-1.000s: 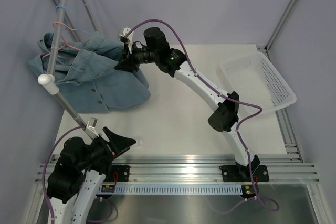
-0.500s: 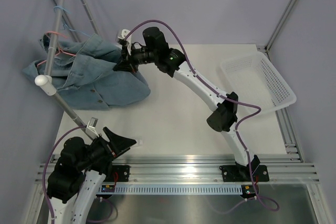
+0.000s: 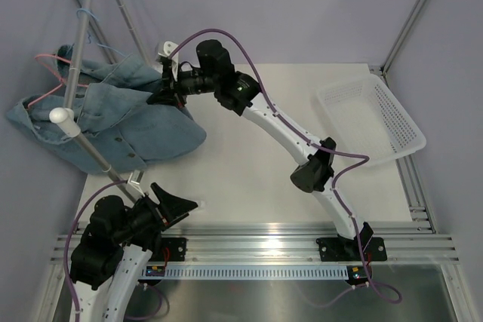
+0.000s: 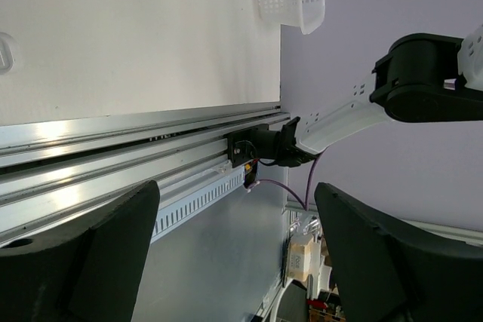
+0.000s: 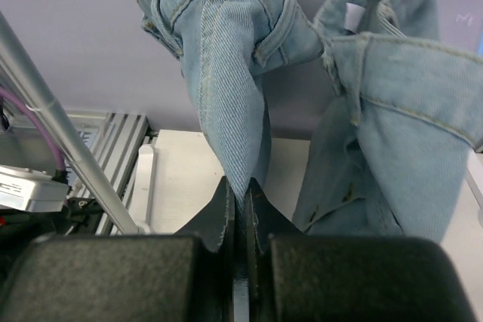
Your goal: Remove the skirt from the hanger
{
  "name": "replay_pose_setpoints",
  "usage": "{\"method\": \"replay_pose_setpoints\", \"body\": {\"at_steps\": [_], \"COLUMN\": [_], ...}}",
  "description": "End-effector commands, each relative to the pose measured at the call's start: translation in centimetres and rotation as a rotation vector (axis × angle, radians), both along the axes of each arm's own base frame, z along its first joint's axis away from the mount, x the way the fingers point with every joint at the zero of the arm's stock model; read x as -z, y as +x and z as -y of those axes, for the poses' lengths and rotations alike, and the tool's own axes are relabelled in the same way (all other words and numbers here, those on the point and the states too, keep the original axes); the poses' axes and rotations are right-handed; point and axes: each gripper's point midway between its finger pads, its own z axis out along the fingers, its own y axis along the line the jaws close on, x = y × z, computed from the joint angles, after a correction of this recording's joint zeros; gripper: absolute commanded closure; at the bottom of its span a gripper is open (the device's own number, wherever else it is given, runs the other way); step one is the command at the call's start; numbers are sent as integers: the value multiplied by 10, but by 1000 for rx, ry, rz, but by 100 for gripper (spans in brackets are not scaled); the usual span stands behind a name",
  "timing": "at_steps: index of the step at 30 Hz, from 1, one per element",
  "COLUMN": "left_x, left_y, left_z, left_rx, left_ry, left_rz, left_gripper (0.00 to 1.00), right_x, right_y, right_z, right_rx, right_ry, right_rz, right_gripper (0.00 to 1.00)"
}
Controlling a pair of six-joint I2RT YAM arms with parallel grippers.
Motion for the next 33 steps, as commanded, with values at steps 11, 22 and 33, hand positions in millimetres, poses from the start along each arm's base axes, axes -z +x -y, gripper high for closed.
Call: {"method": "replay_pose_setpoints", "body": {"at_steps": [11,22,33], "left_x": [-37,-71,-135], "left_y": [-20,-24,-12], "left_z": [6,8,12], "left_rx": [86,190,224], "left_ry": [-88,37,89], "left_rz": [244,313,405], "left_gripper": [16,29,32], "right_x": [-40,-7,23], "right_y": [-10,7,0], "right_z": [-15,21,106], "right_rx": [35,202,330], "right_ry": [131,66,28], "right_rz": [31,-123,-199], "right_gripper": [100,100,100]}}
